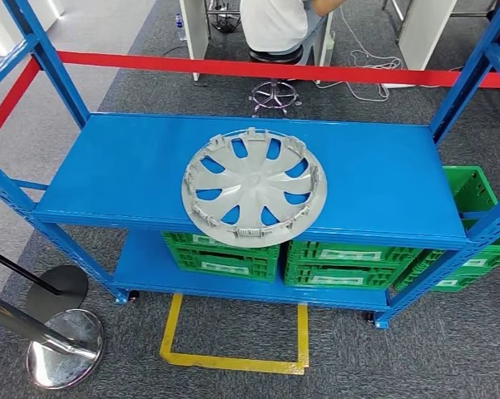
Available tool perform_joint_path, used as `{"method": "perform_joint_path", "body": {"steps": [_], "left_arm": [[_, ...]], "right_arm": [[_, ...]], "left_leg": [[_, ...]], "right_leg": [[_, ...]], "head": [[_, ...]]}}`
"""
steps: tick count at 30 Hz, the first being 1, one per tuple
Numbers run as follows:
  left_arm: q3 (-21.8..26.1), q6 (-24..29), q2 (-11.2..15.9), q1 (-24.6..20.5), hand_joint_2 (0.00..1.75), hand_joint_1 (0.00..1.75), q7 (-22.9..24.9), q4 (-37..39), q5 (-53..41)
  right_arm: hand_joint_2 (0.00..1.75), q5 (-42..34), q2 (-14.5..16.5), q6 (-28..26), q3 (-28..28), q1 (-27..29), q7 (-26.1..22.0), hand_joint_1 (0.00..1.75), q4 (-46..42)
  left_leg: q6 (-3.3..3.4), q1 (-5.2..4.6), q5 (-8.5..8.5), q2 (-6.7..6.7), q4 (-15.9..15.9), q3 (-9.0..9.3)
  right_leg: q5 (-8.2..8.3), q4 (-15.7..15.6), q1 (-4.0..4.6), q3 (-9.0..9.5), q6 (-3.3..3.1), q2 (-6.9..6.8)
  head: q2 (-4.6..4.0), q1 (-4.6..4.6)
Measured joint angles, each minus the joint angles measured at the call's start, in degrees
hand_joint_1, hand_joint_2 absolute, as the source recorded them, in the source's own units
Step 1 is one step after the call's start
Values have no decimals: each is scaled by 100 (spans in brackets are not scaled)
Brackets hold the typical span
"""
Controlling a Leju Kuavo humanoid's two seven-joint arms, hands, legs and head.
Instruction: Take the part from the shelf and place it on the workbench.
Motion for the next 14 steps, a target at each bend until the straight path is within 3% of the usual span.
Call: {"method": "perform_joint_path", "body": {"steps": [14], "left_arm": [[89,-482,245,225,0,0,-208,-158,984]], "right_arm": [[0,2161,-1,236,-1645,216,435,0,-608]], "left_leg": [[4,-1,-2,0,1,1]], "right_leg": [[0,-1,0,0,1,0]], "head": [[0,-1]]}}
